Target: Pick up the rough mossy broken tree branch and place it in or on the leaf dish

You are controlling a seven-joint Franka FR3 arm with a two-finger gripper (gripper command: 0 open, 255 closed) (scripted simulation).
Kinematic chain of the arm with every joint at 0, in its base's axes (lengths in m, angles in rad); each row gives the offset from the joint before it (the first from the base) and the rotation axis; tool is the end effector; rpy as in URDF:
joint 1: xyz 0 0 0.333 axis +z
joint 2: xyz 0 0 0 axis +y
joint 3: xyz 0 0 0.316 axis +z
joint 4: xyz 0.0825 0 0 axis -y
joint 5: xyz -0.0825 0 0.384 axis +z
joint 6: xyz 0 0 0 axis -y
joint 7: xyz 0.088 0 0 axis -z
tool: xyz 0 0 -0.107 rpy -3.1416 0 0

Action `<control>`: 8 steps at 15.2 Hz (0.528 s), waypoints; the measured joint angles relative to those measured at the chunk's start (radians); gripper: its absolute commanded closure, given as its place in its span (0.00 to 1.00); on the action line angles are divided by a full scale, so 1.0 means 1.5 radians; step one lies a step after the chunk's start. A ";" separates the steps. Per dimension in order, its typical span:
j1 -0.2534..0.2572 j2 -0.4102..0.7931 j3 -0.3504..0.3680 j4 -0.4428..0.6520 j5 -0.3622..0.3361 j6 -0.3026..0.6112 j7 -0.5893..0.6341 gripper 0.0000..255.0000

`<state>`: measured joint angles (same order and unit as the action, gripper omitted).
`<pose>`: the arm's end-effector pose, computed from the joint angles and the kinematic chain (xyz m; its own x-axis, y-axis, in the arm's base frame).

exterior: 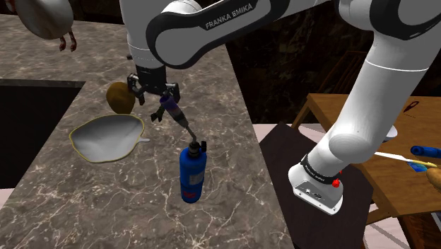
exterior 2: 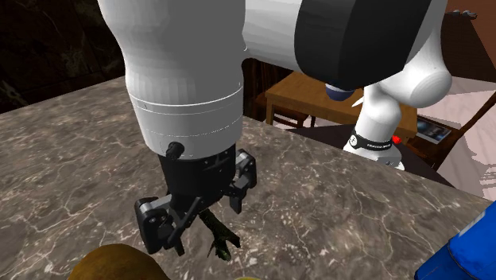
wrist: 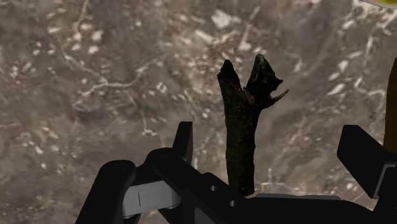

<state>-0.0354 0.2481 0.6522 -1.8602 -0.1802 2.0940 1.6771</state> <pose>0.5173 0.3298 0.4139 0.5478 -0.8366 0.0055 -0.8357 -0.5476 -0.0418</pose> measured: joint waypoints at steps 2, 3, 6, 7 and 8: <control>0.000 0.003 -0.001 -0.002 -0.002 0.004 0.001 0.00; 0.000 0.003 -0.001 -0.002 -0.002 0.005 0.001 0.00; 0.000 0.004 -0.001 -0.002 -0.003 0.005 0.001 0.00; 0.000 0.004 -0.001 -0.002 -0.003 0.005 0.001 1.00; 0.000 0.004 -0.001 -0.002 -0.003 0.005 0.001 1.00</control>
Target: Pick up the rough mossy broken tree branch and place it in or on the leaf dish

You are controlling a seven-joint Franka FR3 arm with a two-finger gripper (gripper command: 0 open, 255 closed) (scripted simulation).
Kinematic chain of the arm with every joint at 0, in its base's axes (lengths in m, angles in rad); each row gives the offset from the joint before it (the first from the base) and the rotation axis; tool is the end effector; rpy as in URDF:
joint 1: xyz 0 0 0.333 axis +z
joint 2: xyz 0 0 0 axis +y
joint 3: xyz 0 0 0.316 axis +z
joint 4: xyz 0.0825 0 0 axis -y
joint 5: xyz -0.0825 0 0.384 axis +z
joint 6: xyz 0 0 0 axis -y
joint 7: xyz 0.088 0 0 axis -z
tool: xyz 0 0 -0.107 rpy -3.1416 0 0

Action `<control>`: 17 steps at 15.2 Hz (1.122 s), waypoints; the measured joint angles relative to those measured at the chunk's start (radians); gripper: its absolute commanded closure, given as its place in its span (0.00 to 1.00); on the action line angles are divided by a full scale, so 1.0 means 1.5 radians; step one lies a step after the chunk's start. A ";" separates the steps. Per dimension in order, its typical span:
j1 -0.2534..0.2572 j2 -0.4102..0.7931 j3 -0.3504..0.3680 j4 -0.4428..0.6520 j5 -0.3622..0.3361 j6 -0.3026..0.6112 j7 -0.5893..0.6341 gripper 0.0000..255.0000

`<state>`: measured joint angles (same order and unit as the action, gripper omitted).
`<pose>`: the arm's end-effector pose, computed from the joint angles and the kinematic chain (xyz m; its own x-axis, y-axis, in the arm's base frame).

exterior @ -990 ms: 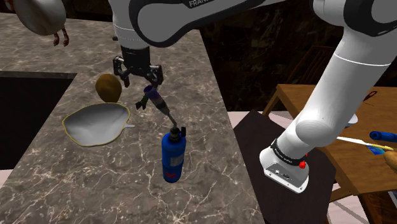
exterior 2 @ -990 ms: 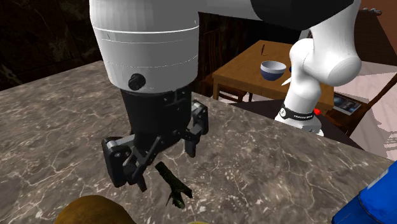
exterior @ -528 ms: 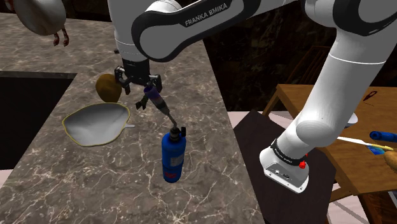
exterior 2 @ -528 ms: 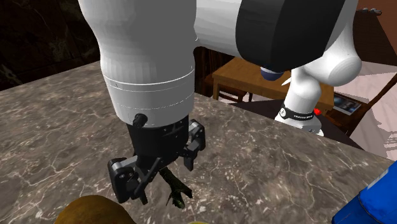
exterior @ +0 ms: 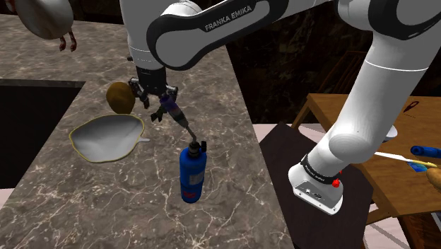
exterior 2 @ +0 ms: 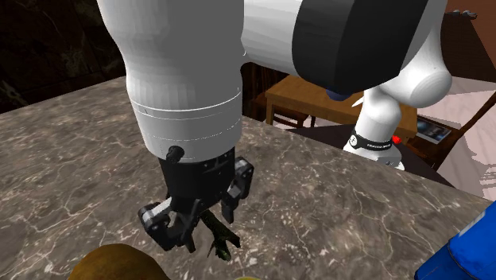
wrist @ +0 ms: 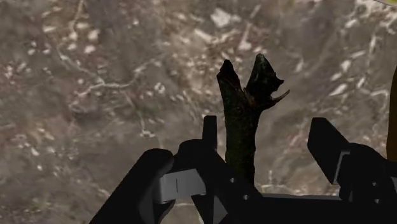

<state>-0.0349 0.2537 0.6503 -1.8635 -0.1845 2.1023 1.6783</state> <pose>0.5183 0.3293 0.4102 0.5479 -0.8365 0.0056 -0.8357 -0.5476 -0.0424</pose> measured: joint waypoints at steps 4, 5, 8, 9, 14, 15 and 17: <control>-0.001 -0.001 0.000 0.002 0.000 0.000 0.000 1.00; -0.001 -0.002 0.000 0.002 0.000 -0.001 -0.001 1.00; 0.000 -0.002 0.000 0.003 0.000 -0.003 -0.001 1.00; -0.001 -0.002 0.000 0.002 0.000 -0.001 0.000 1.00; -0.003 -0.014 0.004 0.020 0.012 -0.031 -0.008 1.00; -0.004 -0.018 0.005 0.025 0.015 -0.038 -0.009 1.00; -0.004 -0.021 0.006 0.040 0.018 -0.056 -0.012 1.00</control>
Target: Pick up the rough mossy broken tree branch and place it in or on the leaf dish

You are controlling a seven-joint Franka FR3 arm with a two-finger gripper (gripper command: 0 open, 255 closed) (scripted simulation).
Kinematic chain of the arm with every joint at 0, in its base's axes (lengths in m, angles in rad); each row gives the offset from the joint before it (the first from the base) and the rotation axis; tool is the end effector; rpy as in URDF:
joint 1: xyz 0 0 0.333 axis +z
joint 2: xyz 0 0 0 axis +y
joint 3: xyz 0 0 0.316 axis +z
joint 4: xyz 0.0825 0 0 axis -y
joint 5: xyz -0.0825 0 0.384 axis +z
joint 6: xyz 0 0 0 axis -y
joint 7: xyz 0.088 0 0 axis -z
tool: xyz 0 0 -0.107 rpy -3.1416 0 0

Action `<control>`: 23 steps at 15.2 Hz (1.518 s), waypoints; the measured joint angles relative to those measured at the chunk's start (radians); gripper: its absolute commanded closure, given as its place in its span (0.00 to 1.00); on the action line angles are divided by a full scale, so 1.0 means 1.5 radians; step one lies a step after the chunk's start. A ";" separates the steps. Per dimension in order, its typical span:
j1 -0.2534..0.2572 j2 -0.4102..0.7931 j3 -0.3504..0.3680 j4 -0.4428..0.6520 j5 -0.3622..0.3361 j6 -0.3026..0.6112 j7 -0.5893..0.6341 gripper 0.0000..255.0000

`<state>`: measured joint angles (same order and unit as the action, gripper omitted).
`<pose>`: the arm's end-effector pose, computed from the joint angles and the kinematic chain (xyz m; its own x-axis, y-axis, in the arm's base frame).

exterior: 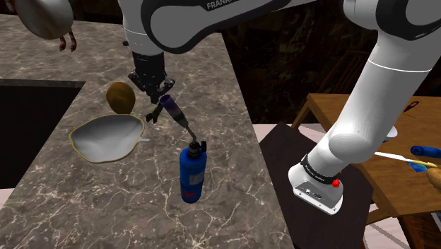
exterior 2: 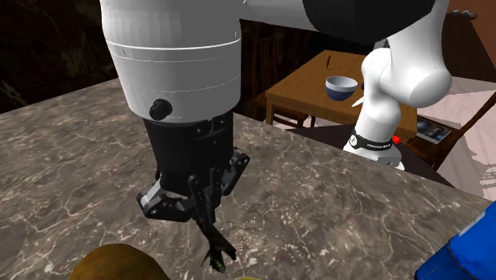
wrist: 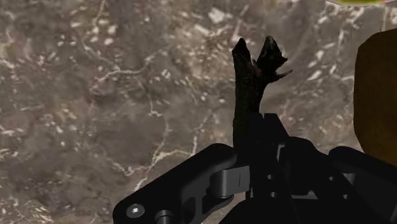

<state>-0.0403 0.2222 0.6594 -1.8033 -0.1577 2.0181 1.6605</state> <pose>0.5186 0.3300 0.4473 0.5480 -0.8365 0.0056 -0.8356 -0.5477 -0.0427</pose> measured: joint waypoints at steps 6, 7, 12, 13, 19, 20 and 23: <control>0.004 -0.010 0.007 -0.038 0.012 0.054 0.020 0.00; 0.006 -0.008 0.008 -0.043 0.011 0.066 0.027 0.00; 0.015 0.015 0.003 -0.064 -0.008 0.109 0.044 0.00; 0.018 0.023 0.001 -0.067 -0.015 0.119 0.049 0.00; 0.019 0.026 0.000 -0.070 -0.020 0.130 0.051 0.00; 0.018 0.025 0.000 -0.072 -0.019 0.131 0.050 0.00; 0.017 0.023 0.000 -0.069 -0.019 0.131 0.050 1.00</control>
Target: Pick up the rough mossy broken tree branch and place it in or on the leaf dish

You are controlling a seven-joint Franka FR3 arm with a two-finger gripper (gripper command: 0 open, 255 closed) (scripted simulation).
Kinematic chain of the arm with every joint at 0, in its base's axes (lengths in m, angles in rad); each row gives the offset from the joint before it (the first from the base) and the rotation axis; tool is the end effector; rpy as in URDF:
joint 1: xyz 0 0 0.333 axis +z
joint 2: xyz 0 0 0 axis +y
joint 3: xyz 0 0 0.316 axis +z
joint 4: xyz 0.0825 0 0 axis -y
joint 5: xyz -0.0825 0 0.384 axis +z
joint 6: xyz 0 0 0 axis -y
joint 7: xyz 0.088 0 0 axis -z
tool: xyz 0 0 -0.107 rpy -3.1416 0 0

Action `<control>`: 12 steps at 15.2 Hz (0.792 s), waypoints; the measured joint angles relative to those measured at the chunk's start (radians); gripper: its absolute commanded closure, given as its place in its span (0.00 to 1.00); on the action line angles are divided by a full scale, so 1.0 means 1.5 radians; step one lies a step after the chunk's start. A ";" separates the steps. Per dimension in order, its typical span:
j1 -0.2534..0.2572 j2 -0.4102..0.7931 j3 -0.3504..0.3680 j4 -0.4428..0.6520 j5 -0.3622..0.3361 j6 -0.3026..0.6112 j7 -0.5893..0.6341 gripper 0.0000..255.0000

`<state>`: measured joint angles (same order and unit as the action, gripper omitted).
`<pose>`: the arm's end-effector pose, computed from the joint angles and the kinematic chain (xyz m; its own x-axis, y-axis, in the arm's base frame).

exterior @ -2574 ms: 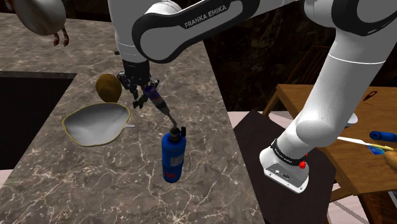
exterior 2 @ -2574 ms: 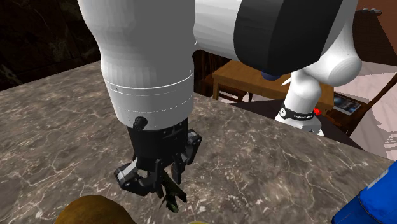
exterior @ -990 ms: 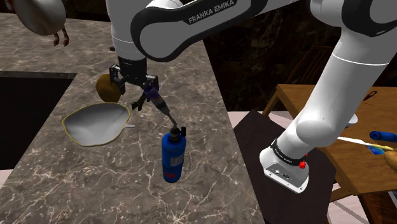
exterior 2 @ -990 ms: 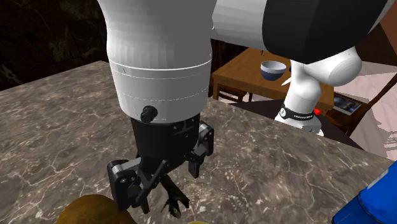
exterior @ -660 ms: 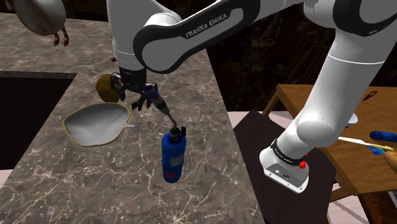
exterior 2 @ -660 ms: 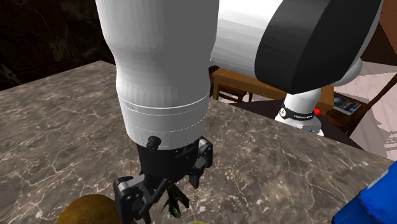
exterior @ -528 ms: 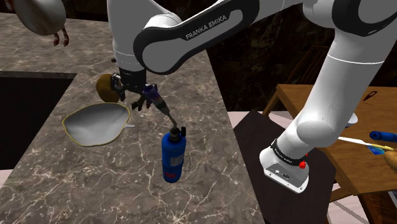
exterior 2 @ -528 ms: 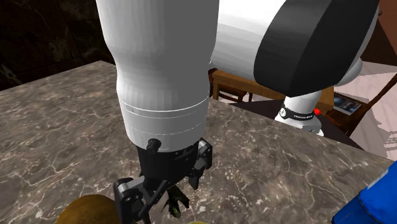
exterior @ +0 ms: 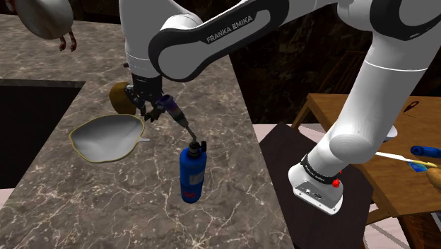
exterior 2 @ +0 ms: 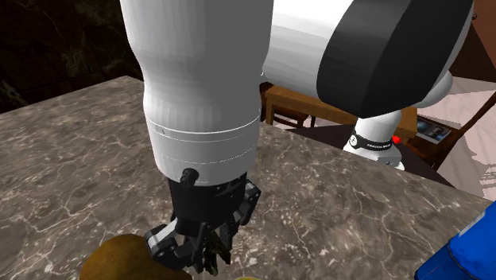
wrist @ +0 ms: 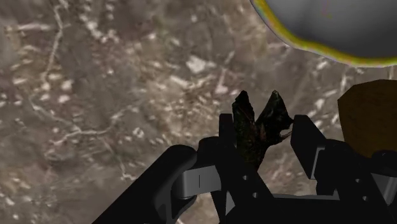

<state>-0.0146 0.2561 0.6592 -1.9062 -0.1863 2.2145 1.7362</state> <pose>0.5078 0.3484 0.4007 0.5307 -0.8474 -0.0138 -0.8431 -0.5262 -0.1104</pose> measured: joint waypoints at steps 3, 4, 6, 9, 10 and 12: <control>-0.002 -0.003 0.000 -0.004 0.003 0.002 -0.003 1.00; -0.002 -0.003 0.001 -0.004 0.004 0.001 -0.003 1.00; -0.003 -0.003 0.001 -0.004 0.004 0.001 -0.004 1.00; -0.002 -0.001 0.000 -0.001 0.003 -0.004 -0.002 1.00; -0.002 -0.002 0.001 0.002 0.005 -0.010 -0.003 1.00; -0.002 -0.007 0.003 0.010 0.010 -0.025 -0.006 1.00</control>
<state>-0.0182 0.2459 0.6643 -1.8913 -0.1706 2.1775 1.7265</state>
